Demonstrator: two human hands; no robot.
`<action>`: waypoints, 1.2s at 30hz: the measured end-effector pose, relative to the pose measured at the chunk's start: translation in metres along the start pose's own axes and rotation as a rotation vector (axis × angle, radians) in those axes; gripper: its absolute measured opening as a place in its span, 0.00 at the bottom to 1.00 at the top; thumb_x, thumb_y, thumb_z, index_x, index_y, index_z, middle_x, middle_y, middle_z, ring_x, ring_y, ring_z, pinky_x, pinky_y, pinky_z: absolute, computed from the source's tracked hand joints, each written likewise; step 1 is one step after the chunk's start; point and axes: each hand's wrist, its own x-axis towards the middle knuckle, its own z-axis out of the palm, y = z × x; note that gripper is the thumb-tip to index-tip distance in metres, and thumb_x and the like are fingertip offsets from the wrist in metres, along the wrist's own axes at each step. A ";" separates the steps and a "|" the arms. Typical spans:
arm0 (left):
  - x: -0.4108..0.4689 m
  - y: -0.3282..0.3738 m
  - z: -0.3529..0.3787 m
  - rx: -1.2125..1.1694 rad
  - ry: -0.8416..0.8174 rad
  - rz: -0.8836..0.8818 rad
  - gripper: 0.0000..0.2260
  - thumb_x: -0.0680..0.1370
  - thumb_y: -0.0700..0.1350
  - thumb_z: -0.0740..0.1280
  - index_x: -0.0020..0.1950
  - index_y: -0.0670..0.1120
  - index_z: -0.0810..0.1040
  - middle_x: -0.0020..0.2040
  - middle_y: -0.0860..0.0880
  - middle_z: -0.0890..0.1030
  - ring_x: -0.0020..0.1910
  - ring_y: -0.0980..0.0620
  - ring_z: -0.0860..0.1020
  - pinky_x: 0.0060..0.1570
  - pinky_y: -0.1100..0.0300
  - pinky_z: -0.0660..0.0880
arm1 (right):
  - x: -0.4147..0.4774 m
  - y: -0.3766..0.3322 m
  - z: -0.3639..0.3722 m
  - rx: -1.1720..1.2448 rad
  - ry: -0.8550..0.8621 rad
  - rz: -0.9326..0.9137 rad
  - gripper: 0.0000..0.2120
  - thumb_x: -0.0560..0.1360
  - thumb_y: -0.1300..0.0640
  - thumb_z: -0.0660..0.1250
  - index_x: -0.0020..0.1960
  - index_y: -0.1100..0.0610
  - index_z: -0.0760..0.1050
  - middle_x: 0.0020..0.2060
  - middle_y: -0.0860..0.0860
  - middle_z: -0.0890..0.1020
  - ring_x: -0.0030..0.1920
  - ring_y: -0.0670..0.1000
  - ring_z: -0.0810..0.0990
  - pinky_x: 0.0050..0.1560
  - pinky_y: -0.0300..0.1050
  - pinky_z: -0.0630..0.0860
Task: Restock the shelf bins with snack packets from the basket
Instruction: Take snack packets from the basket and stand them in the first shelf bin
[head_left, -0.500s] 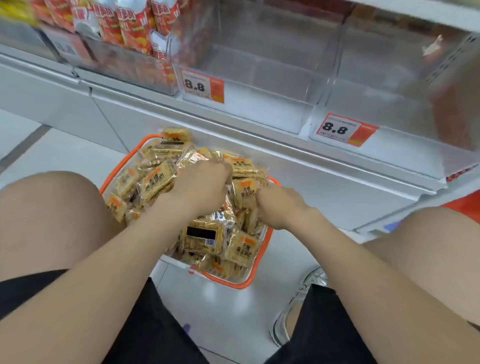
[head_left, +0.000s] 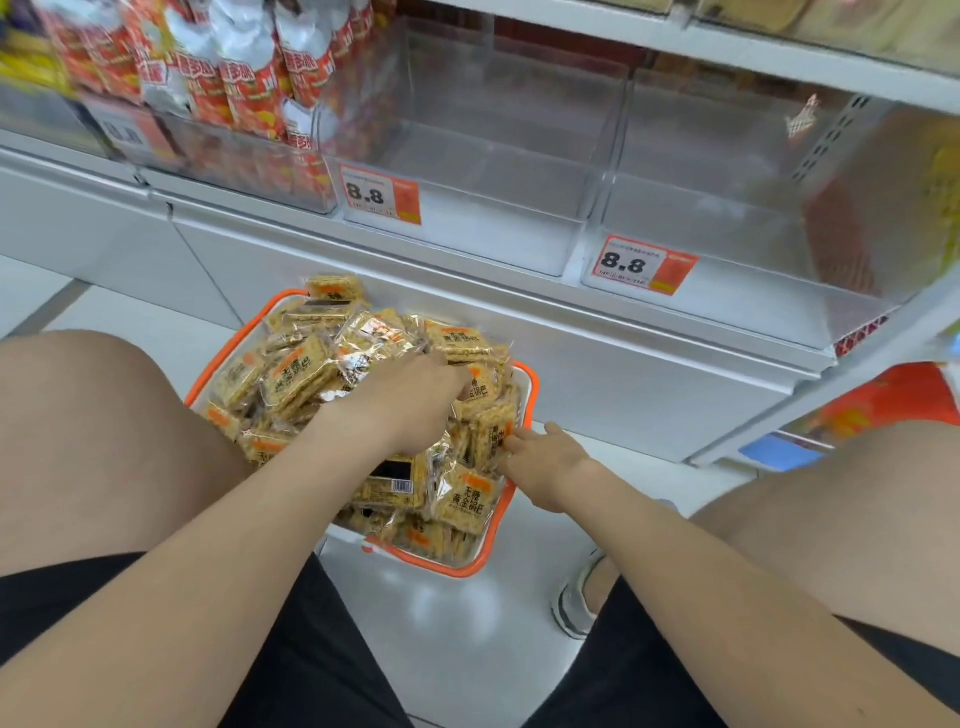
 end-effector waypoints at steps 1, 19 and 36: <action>0.002 0.001 -0.001 0.003 0.020 0.005 0.17 0.83 0.38 0.62 0.69 0.52 0.75 0.63 0.46 0.76 0.58 0.42 0.78 0.54 0.48 0.77 | 0.001 0.000 0.000 0.010 0.003 0.001 0.23 0.84 0.58 0.61 0.78 0.50 0.68 0.77 0.52 0.68 0.79 0.56 0.62 0.74 0.62 0.64; 0.007 0.006 0.007 -0.060 0.156 0.124 0.16 0.81 0.35 0.63 0.64 0.52 0.78 0.65 0.46 0.75 0.66 0.44 0.73 0.62 0.50 0.74 | -0.018 0.024 0.018 -0.182 -0.037 0.146 0.22 0.84 0.51 0.62 0.78 0.50 0.69 0.79 0.54 0.68 0.81 0.59 0.58 0.79 0.68 0.53; 0.010 0.012 -0.009 0.054 0.137 -0.064 0.22 0.77 0.31 0.64 0.70 0.45 0.72 0.66 0.43 0.74 0.65 0.41 0.73 0.63 0.46 0.74 | -0.039 0.086 -0.029 0.349 0.026 0.283 0.14 0.76 0.65 0.58 0.52 0.62 0.82 0.49 0.58 0.85 0.48 0.59 0.85 0.45 0.52 0.84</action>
